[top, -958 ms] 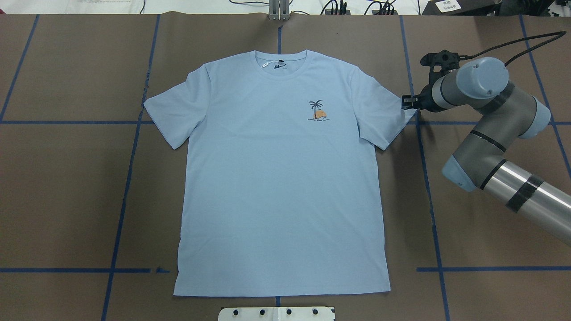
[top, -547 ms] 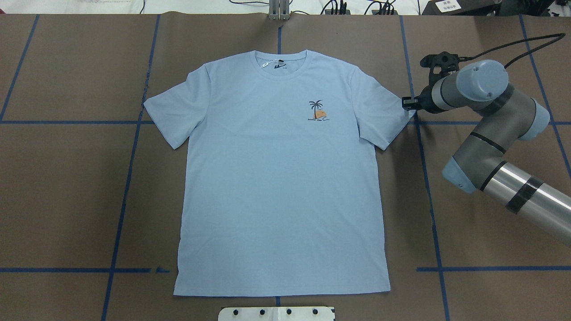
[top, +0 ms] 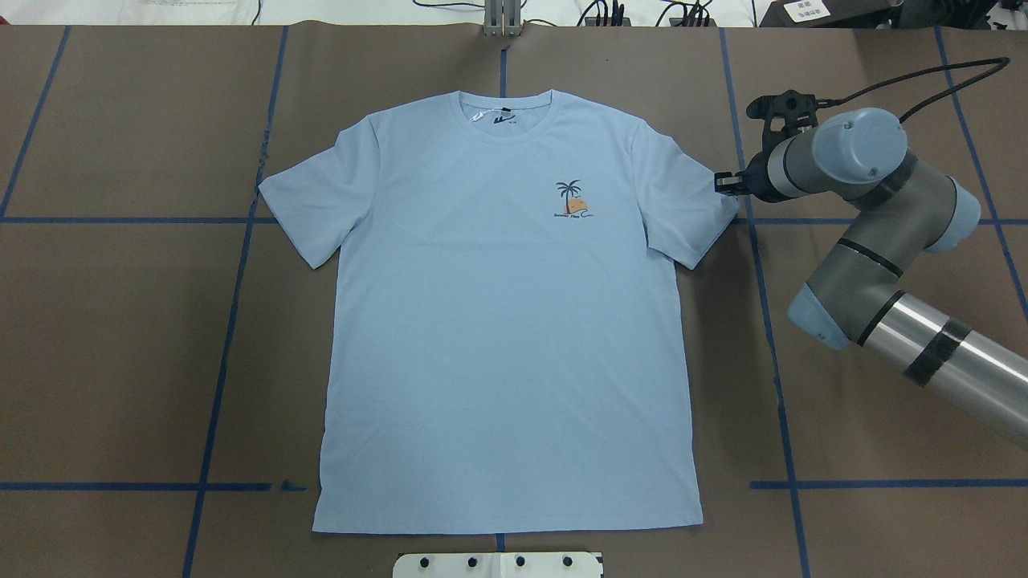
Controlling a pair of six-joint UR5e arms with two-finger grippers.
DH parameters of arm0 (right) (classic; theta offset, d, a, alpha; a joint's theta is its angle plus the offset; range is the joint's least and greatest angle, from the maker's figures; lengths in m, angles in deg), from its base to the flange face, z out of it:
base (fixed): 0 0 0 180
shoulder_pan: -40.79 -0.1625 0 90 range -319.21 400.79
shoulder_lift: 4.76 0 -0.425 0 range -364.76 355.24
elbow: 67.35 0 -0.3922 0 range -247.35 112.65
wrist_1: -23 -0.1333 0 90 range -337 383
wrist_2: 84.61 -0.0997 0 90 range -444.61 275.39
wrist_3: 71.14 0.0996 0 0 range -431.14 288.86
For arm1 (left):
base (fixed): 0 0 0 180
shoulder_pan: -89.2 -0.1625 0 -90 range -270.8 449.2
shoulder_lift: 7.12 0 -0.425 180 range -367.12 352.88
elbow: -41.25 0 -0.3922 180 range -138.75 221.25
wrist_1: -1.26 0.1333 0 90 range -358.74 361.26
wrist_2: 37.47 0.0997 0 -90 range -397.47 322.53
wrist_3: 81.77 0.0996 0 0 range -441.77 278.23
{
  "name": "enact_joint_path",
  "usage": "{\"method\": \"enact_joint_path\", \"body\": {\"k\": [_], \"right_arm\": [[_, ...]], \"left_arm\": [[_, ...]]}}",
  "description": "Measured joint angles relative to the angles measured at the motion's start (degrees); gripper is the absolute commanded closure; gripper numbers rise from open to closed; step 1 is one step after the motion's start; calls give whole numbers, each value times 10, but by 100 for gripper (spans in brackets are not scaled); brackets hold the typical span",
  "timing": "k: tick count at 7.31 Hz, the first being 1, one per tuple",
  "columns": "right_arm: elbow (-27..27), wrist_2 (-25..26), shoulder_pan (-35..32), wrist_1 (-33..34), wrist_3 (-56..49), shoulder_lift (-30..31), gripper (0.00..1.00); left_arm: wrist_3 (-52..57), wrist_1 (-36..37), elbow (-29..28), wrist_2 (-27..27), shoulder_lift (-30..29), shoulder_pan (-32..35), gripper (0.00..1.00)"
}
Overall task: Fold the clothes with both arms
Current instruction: 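Move the right gripper to the sleeve nearest it and grasp it, then fold the grasped sleeve inward over the shirt body with the right gripper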
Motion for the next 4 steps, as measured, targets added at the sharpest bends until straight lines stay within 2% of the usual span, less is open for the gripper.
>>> {"method": "enact_joint_path", "body": {"k": [2,4], "right_arm": [[-32,13,1,54,4,-17,100],[-66,51,17,156,51,-65,100]], "left_arm": [[-1,0,1,0,0,0,0],[-1,0,0,0,0,0,0]]}}
